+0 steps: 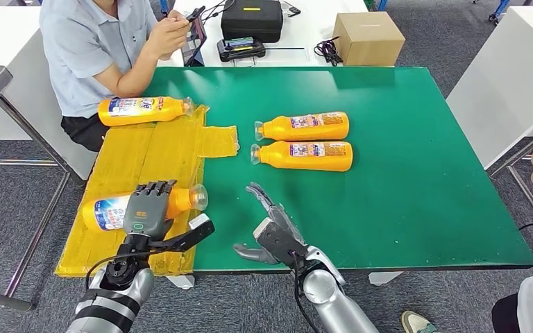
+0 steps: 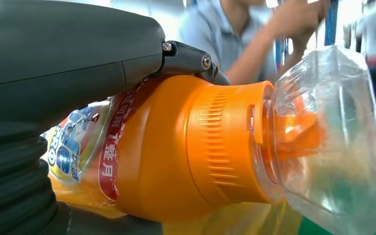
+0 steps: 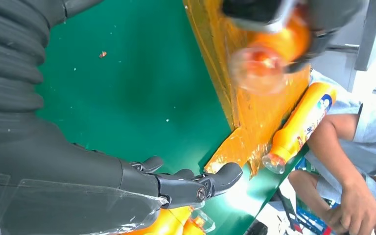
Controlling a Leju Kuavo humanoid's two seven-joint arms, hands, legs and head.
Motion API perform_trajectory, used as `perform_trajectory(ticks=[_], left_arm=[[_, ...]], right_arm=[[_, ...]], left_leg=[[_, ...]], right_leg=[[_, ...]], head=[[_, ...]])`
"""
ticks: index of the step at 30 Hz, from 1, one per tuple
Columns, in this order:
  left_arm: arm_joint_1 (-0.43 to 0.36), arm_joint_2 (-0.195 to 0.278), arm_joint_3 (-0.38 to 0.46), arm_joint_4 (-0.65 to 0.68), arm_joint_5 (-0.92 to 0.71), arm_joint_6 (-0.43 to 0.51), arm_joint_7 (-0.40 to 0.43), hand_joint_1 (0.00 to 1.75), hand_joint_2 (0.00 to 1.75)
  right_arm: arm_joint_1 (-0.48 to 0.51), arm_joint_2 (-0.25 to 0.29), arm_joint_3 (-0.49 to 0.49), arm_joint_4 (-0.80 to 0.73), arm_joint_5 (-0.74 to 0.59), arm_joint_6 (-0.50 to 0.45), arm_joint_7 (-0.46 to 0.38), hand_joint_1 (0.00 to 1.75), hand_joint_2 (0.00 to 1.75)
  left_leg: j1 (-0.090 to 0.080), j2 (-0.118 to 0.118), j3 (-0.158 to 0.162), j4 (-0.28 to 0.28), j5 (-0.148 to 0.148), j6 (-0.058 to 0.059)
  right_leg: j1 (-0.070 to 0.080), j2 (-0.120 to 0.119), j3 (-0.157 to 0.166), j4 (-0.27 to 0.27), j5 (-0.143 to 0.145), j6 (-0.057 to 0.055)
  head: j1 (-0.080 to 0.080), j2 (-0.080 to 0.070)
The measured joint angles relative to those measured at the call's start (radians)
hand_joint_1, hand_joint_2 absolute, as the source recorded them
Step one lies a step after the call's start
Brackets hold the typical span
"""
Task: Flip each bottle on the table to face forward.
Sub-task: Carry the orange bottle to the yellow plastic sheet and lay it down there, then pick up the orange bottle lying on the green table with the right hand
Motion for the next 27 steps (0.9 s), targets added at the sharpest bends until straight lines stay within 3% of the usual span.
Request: perform_trajectory(ticks=[4,12,14,17,18,19,20,27], left_arm=[[-0.049,0.011,-0.028,0.093,-0.006,-0.053,-0.001,1.75,1.75],[-0.116,0.032,-0.08,0.199,0.116,-0.147,-0.124,1.75,1.75],[-0.132,0.035,-0.098,0.218,0.137,-0.169,-0.145,1.45,1.75],[-0.152,0.039,-0.122,0.247,0.148,-0.17,-0.148,0.45,1.75],[-0.157,0.041,-0.13,0.255,0.147,-0.164,-0.144,0.19,1.75],[-0.161,0.042,-0.138,0.263,0.144,-0.16,-0.14,0.07,1.75],[-0.164,0.042,-0.145,0.271,0.142,-0.158,-0.137,0.0,1.75],[-0.191,0.043,-0.171,0.304,0.143,-0.183,-0.122,0.0,1.75]], right_arm=[[0.0,0.0,-0.001,-0.005,0.0,0.016,0.0,0.0,1.75],[0.005,0.0,-0.005,-0.016,0.0,0.029,0.0,0.0,1.75],[0.005,0.0,-0.005,-0.016,0.0,0.032,0.0,0.0,1.75],[0.004,0.0,-0.005,-0.016,0.0,0.036,-0.001,0.0,1.75],[0.004,0.0,-0.005,-0.016,-0.001,0.037,-0.001,0.0,1.75],[0.004,0.0,-0.005,-0.016,-0.001,0.037,-0.001,0.0,1.75],[0.004,0.0,-0.005,-0.016,-0.001,0.037,-0.002,0.0,1.75],[0.004,0.0,-0.005,-0.016,0.0,0.037,-0.002,0.0,1.75]], left_leg=[[0.0,0.0,0.0,0.0,0.0,0.0],[0.0,-0.003,0.0,0.0,0.001,0.0],[0.0,-0.003,0.0,0.0,0.001,0.001],[0.0,-0.003,0.002,0.0,0.001,0.0],[0.0,-0.003,0.002,0.0,0.001,0.0],[0.0,-0.003,0.002,0.0,0.001,0.0],[0.0,-0.003,0.003,0.0,0.001,0.0],[0.0,-0.003,0.005,0.0,0.001,0.0]], right_leg=[[0.0,0.0,0.0,0.0,0.0,0.0],[0.0,-0.003,0.001,0.0,0.0,0.0],[0.0,-0.003,0.002,0.0,0.0,0.0],[0.0,-0.003,0.003,0.0,0.0,0.0],[0.0,-0.003,0.004,0.0,0.0,0.0],[0.0,-0.003,0.004,0.0,0.0,0.0],[0.0,-0.003,0.004,0.0,0.0,0.0],[0.0,-0.003,0.007,0.0,0.0,0.0]], head=[[0.0,0.0],[0.0,0.0],[0.0,0.0],[0.0,0.0],[0.0,0.0],[0.0,0.0],[0.0,0.0],[0.0,0.0]])
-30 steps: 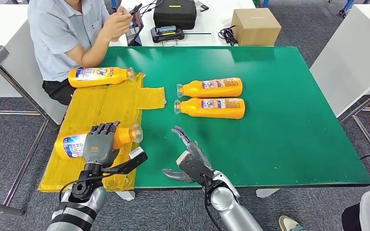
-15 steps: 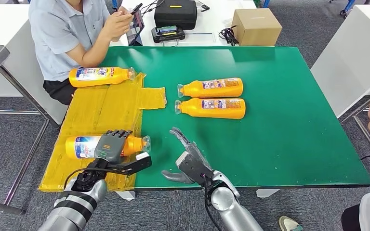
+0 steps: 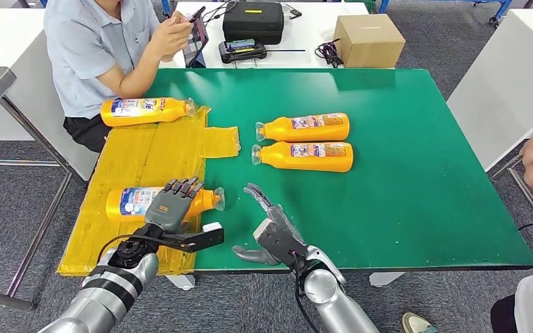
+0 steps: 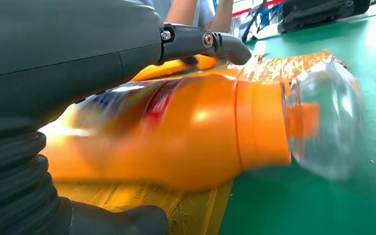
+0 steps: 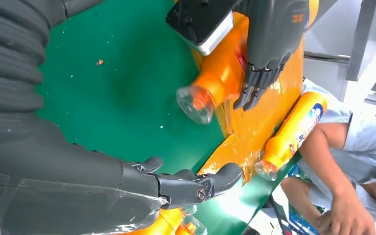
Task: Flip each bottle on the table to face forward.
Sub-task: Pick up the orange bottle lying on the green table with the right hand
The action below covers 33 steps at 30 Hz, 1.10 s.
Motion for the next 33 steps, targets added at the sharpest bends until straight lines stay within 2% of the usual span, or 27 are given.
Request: perform_trajectory(ticks=[15,22,26,33], left_arm=[[-0.036,-0.002,-0.023,0.041,0.015,-0.011,0.01,0.0,1.75],[-0.029,-0.005,-0.038,0.032,0.004,0.042,0.016,0.0,1.75],[0.02,-0.012,-0.05,-0.037,0.015,0.091,0.013,0.0,1.75],[0.158,-0.037,-0.055,-0.254,0.06,0.169,-0.005,0.0,1.75]], right_arm=[[-0.008,0.0,-0.001,0.0,0.0,0.0,0.0,0.0,1.75],[-0.009,0.0,-0.001,0.0,0.003,-0.006,-0.002,0.0,1.75],[-0.004,0.0,-0.004,0.0,0.011,-0.023,-0.009,0.0,1.75],[0.029,-0.002,-0.026,-0.022,0.026,-0.053,-0.015,0.0,1.75]], left_leg=[[0.0,-0.001,0.001,0.0,0.003,-0.001],[0.0,-0.001,0.001,0.0,0.003,-0.001],[0.0,0.0,-0.001,0.0,0.003,-0.001],[0.0,0.0,-0.005,0.0,0.002,-0.001]], right_leg=[[0.0,0.0,0.001,0.0,0.001,0.0],[0.0,0.0,0.001,0.0,0.001,0.0],[0.0,0.0,-0.001,0.0,0.001,0.0],[0.0,0.0,-0.005,0.0,0.001,0.0]], head=[[0.0,0.0],[0.0,0.0],[0.0,0.0],[0.0,0.0]])
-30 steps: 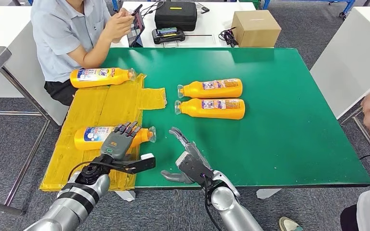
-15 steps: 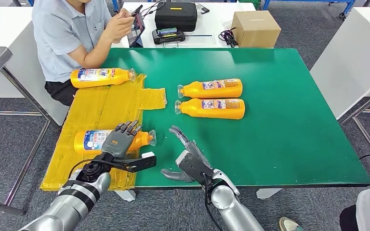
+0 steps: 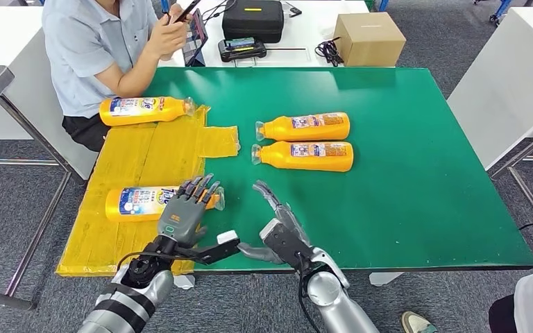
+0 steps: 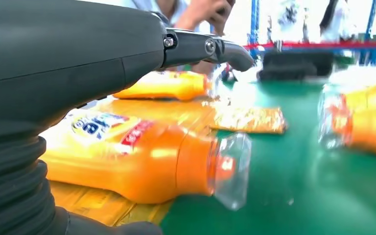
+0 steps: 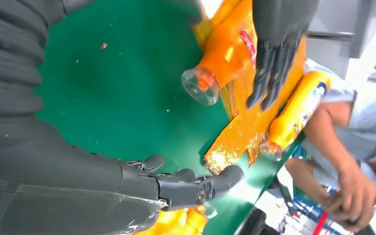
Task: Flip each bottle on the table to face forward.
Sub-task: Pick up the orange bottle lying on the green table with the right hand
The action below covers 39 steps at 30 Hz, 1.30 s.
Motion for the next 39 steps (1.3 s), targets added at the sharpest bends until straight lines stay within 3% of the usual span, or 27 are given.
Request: perform_trajectory(ticks=[4,8,13,19,22,26,31,35,39], left_arm=[[0.052,-0.001,0.002,-0.075,-0.043,0.053,0.017,0.0,1.75],[0.071,0.001,0.003,-0.093,-0.088,0.11,0.028,0.0,1.75],[0.106,-0.014,0.011,-0.122,0.025,0.166,-0.027,0.0,1.75],[0.201,-0.073,0.066,-0.199,0.192,0.19,-0.197,0.0,1.75],[0.229,-0.103,0.115,-0.211,0.335,0.191,-0.278,0.0,1.75],[0.258,-0.116,0.13,-0.225,0.494,0.191,-0.306,0.0,1.75],[0.282,-0.121,0.139,-0.239,0.544,0.191,-0.338,0.0,1.75],[0.286,-0.122,0.146,-0.241,0.61,0.188,-0.355,0.0,1.75],[0.293,-0.123,0.141,-0.256,0.722,0.155,-0.377,0.0,1.75]], right_arm=[[0.016,0.0,-0.004,-0.013,0.001,-0.002,-0.006,0.0,1.75],[0.023,0.0,-0.004,-0.014,0.0,-0.002,-0.01,0.0,0.0],[0.056,0.014,-0.022,-0.041,-0.055,-0.028,-0.014,0.0,0.0],[0.119,0.04,-0.115,-0.124,-0.242,-0.071,0.028,0.0,0.0],[0.156,0.043,-0.146,-0.181,-0.233,-0.152,0.021,0.0,0.0],[0.201,0.043,-0.187,-0.259,-0.205,-0.254,0.02,0.0,0.0],[0.242,0.033,-0.226,-0.314,-0.21,-0.267,0.022,0.0,0.0],[0.252,0.027,-0.244,-0.324,-0.19,-0.288,0.019,0.0,1.75],[0.252,0.022,-0.259,-0.325,-0.095,-0.371,0.006,0.0,1.75]], left_leg=[[0.0,0.0,-0.001,0.0,0.0,0.0],[0.001,0.0,-0.001,0.0,0.0,0.0],[0.0,0.0,-0.002,0.0,0.0,0.0],[0.0,0.0,-0.004,0.0,-0.001,0.0],[0.0,-0.001,-0.004,0.0,-0.001,0.0],[0.0,0.0,-0.004,0.0,-0.001,0.0],[0.0,0.0,-0.004,0.0,-0.001,0.0],[0.0,0.0,-0.004,0.0,-0.001,0.0],[0.0,0.0,-0.004,0.0,-0.001,0.0]], right_leg=[[0.0,0.0,-0.002,0.0,0.0,0.0],[0.0,0.0,-0.002,0.0,0.0,0.0],[0.0,0.0,-0.002,0.0,0.0,0.0],[0.0,0.0,-0.003,0.0,0.0,0.0],[0.0,-0.001,-0.004,0.0,0.0,0.0],[0.0,0.0,-0.004,0.0,0.0,0.0],[0.0,0.0,-0.004,0.0,0.0,0.0],[0.0,0.0,-0.004,0.0,0.0,0.0],[0.0,0.0,-0.004,0.0,0.0,0.0]], head=[[0.0,0.0],[0.0,0.0],[0.0,0.0],[0.0,0.0],[0.0,0.0],[0.0,0.0],[0.0,0.0],[0.0,0.0],[0.0,0.0]])
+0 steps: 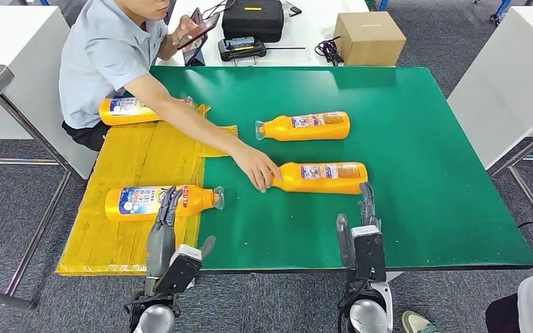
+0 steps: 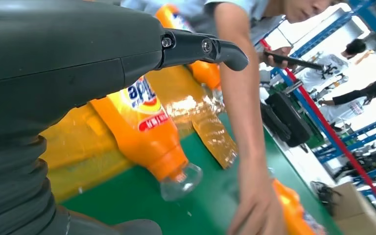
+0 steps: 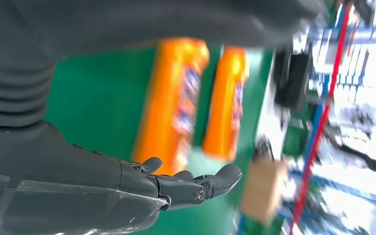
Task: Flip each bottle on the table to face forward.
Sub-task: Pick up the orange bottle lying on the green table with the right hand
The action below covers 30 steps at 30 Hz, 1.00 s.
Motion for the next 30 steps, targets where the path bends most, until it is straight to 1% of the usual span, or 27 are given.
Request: perform_trajectory(ticks=[5,9,12,17,21,23,26,30], left_arm=[[0.03,-0.001,-0.03,-0.065,0.186,-0.068,-0.024,0.0,1.75],[0.072,0.0,-0.065,-0.143,0.266,-0.09,-0.039,0.0,1.75],[0.1,0.002,-0.092,-0.193,0.277,-0.089,-0.045,0.0,1.75],[0.12,0.002,-0.112,-0.234,0.289,-0.083,-0.051,0.0,1.75],[0.144,0.006,-0.119,-0.276,0.36,-0.076,-0.049,0.0,1.75],[0.16,0.012,-0.124,-0.304,0.407,-0.093,-0.03,0.0,1.75],[0.179,0.025,-0.131,-0.339,0.45,-0.124,-0.009,0.0,1.75],[0.185,0.037,-0.133,-0.36,0.503,-0.173,0.023,0.0,1.75]], right_arm=[[0.007,-0.024,-0.008,0.0,0.278,-0.16,-0.002,0.0,1.75],[0.023,-0.054,-0.007,0.0,0.517,-0.28,0.03,0.0,1.75],[0.034,-0.075,-0.007,0.0,0.576,-0.311,0.043,0.0,1.75],[0.041,-0.091,-0.006,0.0,0.606,-0.317,0.063,0.0,1.75],[0.045,-0.117,0.009,0.0,0.68,-0.303,0.134,0.0,1.75],[0.046,-0.142,0.02,0.002,0.709,-0.262,0.184,0.0,1.75],[0.041,-0.194,0.027,0.012,0.76,-0.191,0.252,0.0,1.75],[-0.001,-0.259,0.027,0.056,0.805,-0.099,0.299,0.0,1.75]], left_leg=[[0.0,0.0,0.0,0.0,0.0,0.0],[0.0,0.0,0.0,0.0,0.0,0.0],[0.0,0.0,-0.001,0.0,-0.001,0.0],[0.0,0.0,0.0,0.0,-0.001,0.0],[0.0,0.0,0.0,0.0,0.0,0.0],[0.0,0.0,0.0,0.0,0.0,0.0],[0.0,0.0,-0.001,0.0,-0.001,0.0],[-0.001,0.0,-0.001,0.0,-0.001,0.0]], right_leg=[[0.0,0.0,0.0,0.0,0.0,0.0],[0.0,0.0,0.0,0.0,0.0,0.0],[0.0,0.0,0.0,0.0,0.0,0.0],[0.0,0.0,0.0,0.0,0.0,0.0],[0.0,0.0,0.0,0.0,0.0,0.0],[0.0,0.0,0.0,0.0,0.0,0.0],[0.0,0.0,0.0,0.0,0.0,0.0],[0.0,0.0,0.0,0.0,0.0,0.0]], head=[[0.0,0.0],[0.0,0.0],[0.0,0.0],[0.0,0.0],[0.0,0.0],[0.0,0.0],[0.0,0.0],[0.0,0.0]])
